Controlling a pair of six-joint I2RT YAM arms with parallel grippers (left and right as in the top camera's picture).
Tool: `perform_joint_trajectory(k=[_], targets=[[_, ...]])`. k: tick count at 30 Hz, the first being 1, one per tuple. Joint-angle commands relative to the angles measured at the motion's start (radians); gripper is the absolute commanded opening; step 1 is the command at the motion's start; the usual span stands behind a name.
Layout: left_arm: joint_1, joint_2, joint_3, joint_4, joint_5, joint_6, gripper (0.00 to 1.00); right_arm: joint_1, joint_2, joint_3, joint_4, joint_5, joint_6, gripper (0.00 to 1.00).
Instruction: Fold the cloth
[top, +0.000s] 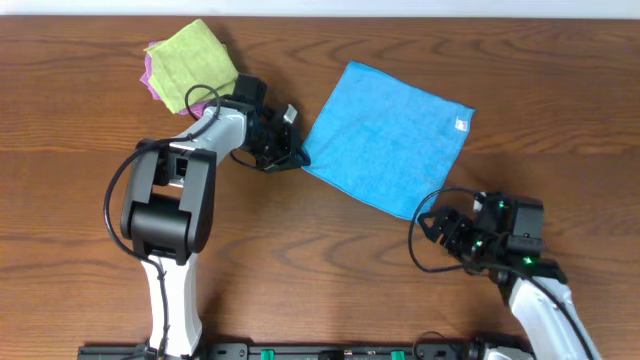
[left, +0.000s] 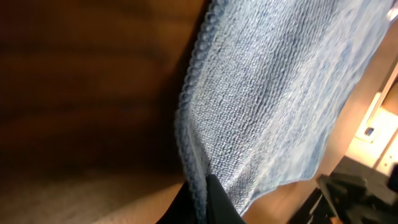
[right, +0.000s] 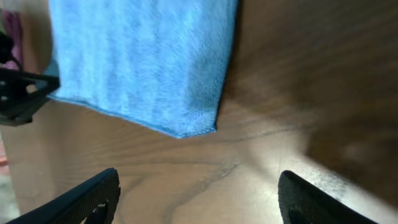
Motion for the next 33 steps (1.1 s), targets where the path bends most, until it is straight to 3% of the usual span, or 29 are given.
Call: perform_joint_trajectory(k=[1,15,26,33], targets=[[-0.005,-0.02,-0.005,-0.043,0.012,0.059,0.06,-0.006,0.055,-0.021,0.035,-0.046,0.03,0.8],[-0.044,-0.02,-0.035,-0.213,0.011,0.14,0.06,-0.006,0.098,-0.022,0.115,-0.026,0.029,0.8],[-0.069,-0.02,-0.07,-0.163,0.069,0.131,0.06,-0.006,0.105,-0.023,0.116,0.099,0.029,0.75],[-0.069,-0.02,-0.07,-0.159,0.074,0.124,0.06,-0.005,0.195,-0.023,0.216,0.105,0.042,0.72]])
